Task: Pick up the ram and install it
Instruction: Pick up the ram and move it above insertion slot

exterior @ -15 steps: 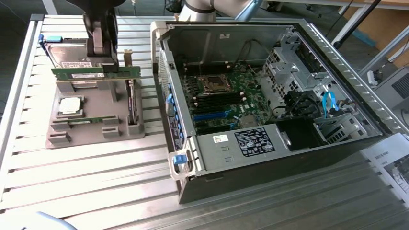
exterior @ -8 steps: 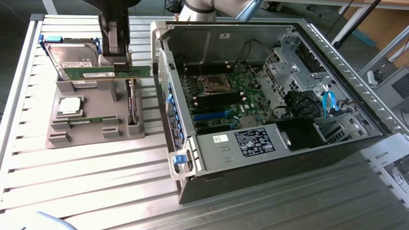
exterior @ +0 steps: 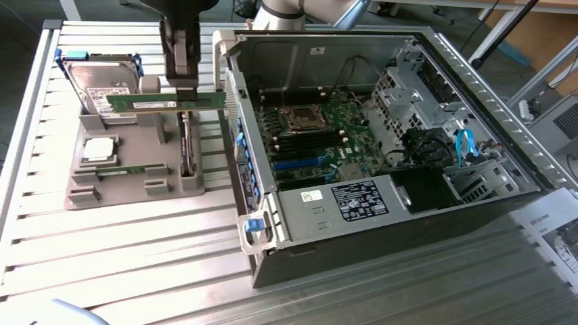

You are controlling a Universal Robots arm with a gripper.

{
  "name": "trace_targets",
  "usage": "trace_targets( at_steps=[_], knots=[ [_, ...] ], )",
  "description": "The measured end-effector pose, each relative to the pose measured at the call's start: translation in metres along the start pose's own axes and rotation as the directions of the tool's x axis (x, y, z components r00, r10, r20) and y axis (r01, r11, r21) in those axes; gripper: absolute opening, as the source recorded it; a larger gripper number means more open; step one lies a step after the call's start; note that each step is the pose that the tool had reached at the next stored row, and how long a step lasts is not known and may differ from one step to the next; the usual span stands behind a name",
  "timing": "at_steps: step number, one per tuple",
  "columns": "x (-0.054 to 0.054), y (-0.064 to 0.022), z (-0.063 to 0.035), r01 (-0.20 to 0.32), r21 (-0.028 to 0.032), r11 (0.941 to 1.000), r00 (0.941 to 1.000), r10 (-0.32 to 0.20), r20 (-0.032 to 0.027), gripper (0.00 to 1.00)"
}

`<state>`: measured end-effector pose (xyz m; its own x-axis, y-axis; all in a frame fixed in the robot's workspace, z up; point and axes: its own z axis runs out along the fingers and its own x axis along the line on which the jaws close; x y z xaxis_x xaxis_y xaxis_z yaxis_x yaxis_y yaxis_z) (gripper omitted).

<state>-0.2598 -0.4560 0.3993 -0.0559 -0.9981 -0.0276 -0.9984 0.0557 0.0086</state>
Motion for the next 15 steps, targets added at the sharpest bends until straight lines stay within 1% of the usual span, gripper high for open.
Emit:
trace_targets(
  at_steps=[6,15],
  knots=[
    [-0.001,-0.0137,-0.0001,0.002,0.0000,1.0000,1.0000,-0.002,0.0000,0.12],
    [-0.002,-0.0389,-0.0003,0.006,-0.0002,1.0000,1.0000,-0.006,-0.0001,0.12]
  ],
)
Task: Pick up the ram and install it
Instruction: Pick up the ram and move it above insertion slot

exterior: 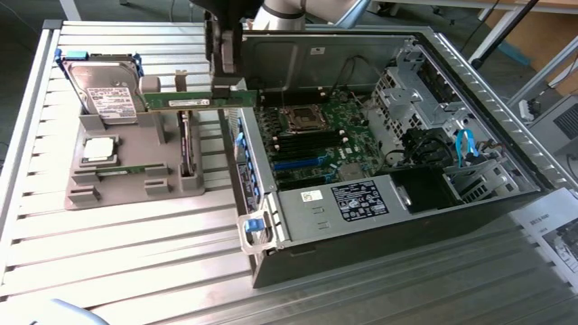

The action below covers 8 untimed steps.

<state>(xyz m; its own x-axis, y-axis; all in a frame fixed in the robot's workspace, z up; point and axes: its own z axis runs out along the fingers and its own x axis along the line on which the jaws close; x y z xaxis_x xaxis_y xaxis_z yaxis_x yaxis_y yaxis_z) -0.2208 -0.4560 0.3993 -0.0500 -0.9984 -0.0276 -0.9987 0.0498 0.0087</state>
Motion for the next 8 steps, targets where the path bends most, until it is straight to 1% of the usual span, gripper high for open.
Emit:
trace_targets(
  at_steps=[8],
  knots=[
    [-0.001,-0.0221,-0.0001,0.004,-0.0001,1.0000,1.0000,-0.004,0.0000,0.12]
  ],
)
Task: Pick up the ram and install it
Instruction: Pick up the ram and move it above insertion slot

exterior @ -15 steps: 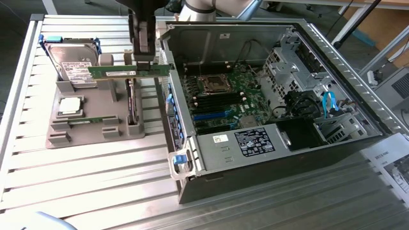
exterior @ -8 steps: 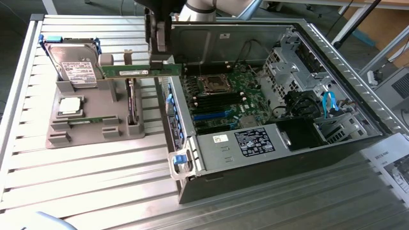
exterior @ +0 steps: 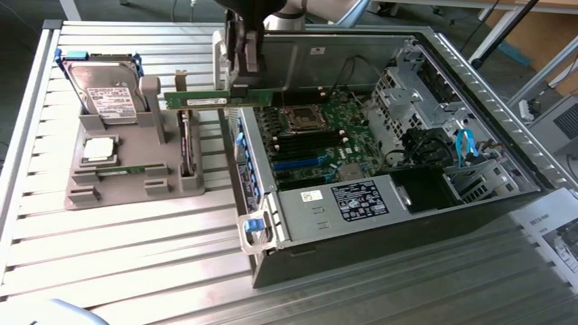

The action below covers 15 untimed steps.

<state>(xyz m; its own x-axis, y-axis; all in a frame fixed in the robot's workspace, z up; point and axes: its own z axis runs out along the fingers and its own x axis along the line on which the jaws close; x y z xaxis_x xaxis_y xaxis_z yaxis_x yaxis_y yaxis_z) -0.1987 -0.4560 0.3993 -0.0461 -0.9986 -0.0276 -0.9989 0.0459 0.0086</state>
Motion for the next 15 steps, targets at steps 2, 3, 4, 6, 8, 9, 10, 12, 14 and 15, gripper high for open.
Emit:
trace_targets(
  at_steps=[2,3,4,6,8,9,10,12,14,15],
  knots=[
    [0.000,-0.0051,0.0000,0.001,0.0000,1.0000,1.0000,-0.001,0.0000,0.12],
    [0.000,-0.0076,-0.0001,0.002,-0.0001,1.0000,1.0000,-0.002,-0.0001,0.12],
    [0.000,-0.0104,-0.0001,0.002,-0.0001,1.0000,1.0000,-0.002,0.0000,0.12],
    [-0.001,-0.0151,-0.0001,0.004,-0.0001,1.0000,1.0000,-0.004,-0.0001,0.12],
    [-0.001,-0.0195,-0.0002,0.005,-0.0002,1.0000,1.0000,-0.005,-0.0001,0.12],
    [-0.001,-0.0220,-0.0002,0.006,-0.0002,1.0000,1.0000,-0.006,-0.0001,0.12],
    [-0.001,-0.0246,-0.0002,0.006,-0.0002,1.0000,1.0000,-0.006,-0.0001,0.12],
    [-0.001,-0.0300,-0.0002,0.008,-0.0003,1.0000,1.0000,-0.008,-0.0001,0.12],
    [-0.002,-0.0367,-0.0003,0.009,-0.0003,1.0000,1.0000,-0.009,-0.0001,0.12],
    [-0.002,-0.0397,-0.0003,0.010,-0.0003,0.9999,0.9999,-0.010,-0.0001,0.12]
  ],
)
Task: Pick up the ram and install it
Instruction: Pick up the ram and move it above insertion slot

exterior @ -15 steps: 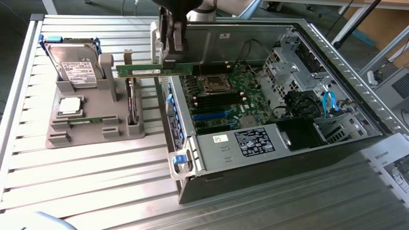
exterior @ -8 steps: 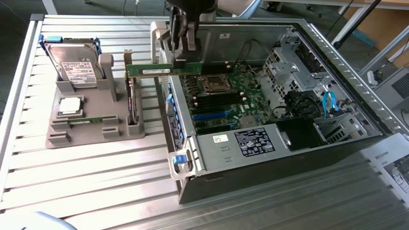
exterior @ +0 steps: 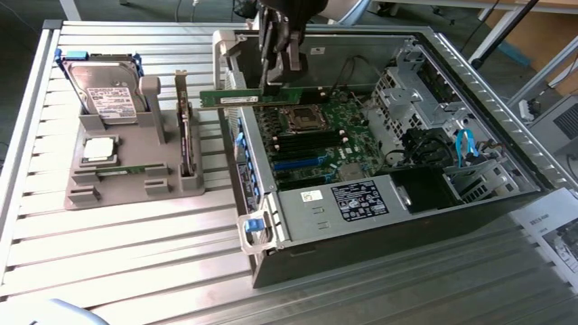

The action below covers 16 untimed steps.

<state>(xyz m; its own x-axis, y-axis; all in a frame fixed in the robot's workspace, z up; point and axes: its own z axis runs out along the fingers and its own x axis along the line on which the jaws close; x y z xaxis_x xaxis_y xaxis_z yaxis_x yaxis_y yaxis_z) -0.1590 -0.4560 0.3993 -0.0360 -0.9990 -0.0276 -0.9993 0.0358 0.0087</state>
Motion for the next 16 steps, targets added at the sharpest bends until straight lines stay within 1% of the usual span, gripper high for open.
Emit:
trace_targets(
  at_steps=[14,16],
  knots=[
    [-0.001,-0.0368,-0.0003,0.014,-0.0003,0.9999,0.9999,-0.014,0.0001,0.12],
    [-0.001,-0.0405,-0.0003,0.018,-0.0005,0.9998,0.9998,-0.018,0.0001,0.12]
  ],
)
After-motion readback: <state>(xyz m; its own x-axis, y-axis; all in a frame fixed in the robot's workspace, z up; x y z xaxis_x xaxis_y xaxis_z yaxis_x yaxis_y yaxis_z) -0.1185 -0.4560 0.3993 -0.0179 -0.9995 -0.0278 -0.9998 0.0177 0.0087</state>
